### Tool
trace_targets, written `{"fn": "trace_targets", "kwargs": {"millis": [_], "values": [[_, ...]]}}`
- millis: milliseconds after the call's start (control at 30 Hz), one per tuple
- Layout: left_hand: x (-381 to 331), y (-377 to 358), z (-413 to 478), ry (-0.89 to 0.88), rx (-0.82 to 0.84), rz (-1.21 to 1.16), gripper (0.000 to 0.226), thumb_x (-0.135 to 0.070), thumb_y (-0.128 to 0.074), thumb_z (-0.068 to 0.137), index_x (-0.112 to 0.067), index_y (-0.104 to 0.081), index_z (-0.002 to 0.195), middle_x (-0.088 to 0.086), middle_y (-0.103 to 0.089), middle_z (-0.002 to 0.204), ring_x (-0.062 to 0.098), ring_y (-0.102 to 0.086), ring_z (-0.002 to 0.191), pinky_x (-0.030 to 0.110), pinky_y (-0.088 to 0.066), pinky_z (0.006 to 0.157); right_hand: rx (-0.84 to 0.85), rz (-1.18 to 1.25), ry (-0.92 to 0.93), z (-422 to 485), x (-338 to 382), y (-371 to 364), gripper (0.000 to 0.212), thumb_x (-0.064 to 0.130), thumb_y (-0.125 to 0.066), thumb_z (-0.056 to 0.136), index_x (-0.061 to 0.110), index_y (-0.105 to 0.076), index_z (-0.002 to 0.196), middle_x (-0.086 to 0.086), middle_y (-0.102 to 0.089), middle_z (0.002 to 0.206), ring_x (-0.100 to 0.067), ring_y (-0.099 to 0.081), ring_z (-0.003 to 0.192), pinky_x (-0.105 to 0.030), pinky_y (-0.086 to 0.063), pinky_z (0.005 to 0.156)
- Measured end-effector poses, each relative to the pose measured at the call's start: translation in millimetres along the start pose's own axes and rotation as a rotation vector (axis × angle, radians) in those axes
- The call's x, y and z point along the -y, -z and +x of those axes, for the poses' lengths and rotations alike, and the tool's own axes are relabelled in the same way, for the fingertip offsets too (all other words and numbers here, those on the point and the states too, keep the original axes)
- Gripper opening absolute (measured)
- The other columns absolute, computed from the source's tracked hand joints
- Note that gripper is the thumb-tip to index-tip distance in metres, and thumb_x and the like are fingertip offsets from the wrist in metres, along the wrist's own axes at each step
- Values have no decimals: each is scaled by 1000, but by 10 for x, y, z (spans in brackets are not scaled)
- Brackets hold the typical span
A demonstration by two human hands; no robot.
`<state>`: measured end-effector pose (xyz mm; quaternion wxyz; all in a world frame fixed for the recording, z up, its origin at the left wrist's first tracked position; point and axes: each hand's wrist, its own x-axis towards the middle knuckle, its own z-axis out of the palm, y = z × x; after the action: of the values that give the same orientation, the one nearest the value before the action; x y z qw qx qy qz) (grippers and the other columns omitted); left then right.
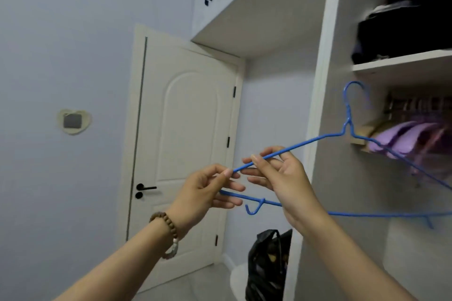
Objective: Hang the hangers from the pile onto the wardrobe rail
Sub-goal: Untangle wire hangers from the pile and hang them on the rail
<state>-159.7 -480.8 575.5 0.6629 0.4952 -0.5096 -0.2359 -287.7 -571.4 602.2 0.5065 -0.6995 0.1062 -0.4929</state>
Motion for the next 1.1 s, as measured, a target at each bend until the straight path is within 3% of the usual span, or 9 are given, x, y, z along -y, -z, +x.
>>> {"fn": "trace_targets", "kwargs": {"millis": [167,300,467,600,733,767,867,967,1100], "values": [[-12,-943,388,10,125,-78,23,-27,-48,93,-9,-63,92,5,-74,80,19,-71,65,23,-58,61,-91,-75,-26,112,174,985,28,11,-57,91,4,-48,117,-4,-74,83,-16,-73,74,-20,-56,60],[6,-1673,640,22,194,-125,22,-25,-49,93,-8,-62,92,8,-74,89,19,-71,65,24,-58,63,-147,-61,-57,204,234,1708,49,5,-53,93,7,-30,136,-5,-70,78,-11,-71,61,-18,-55,53],[92,-2568,958,15,224,-195,17,-22,-48,95,-9,-59,90,4,-74,84,17,-70,62,24,-57,62,-214,-180,-77,379,257,2582,31,1,-47,95,-7,-36,122,-9,-64,75,-7,-67,51,-18,-50,43],[132,-3215,1208,8,234,-257,16,-21,-47,96,-11,-58,92,3,-73,84,16,-70,64,22,-57,62,-318,-242,-41,630,269,3168,19,3,-41,97,8,-31,112,-8,-65,67,-12,-63,42,-19,-43,33],[127,-3696,1440,0,248,-283,15,-17,-45,97,-11,-56,89,3,-69,85,9,-69,57,18,-54,60,-451,-403,-16,977,150,3687,28,21,-49,90,12,-39,115,-21,-68,98,-30,-66,73,-26,-47,49],[128,-3784,1507,-9,241,-266,15,-15,-45,96,-12,-58,89,2,-68,84,7,-68,54,17,-54,58,-469,-434,-3,1044,122,3797,22,20,-50,90,12,-43,110,-21,-67,99,-24,-66,74,-22,-44,49],[143,-3982,1736,-30,203,-196,14,-10,-49,94,-9,-62,89,3,-66,80,5,-65,48,16,-53,53,-516,-468,16,1204,63,4066,7,14,-51,93,12,-45,96,-11,-61,72,3,-51,40,-10,-32,39],[154,-4124,1943,-27,186,-126,16,-6,-51,93,-2,-64,100,6,-65,80,7,-65,51,16,-55,55,-544,-451,-17,1314,21,4243,7,12,-50,93,6,-48,90,-9,-50,61,0,-40,29,-11,-29,33],[213,-4268,2086,-34,185,-38,20,-4,-51,93,3,-64,105,7,-65,82,10,-64,60,18,-56,62,-559,-465,-46,1466,-66,4379,13,11,-50,92,8,-49,80,-13,-57,73,-9,-44,44,-21,-31,43]]}}
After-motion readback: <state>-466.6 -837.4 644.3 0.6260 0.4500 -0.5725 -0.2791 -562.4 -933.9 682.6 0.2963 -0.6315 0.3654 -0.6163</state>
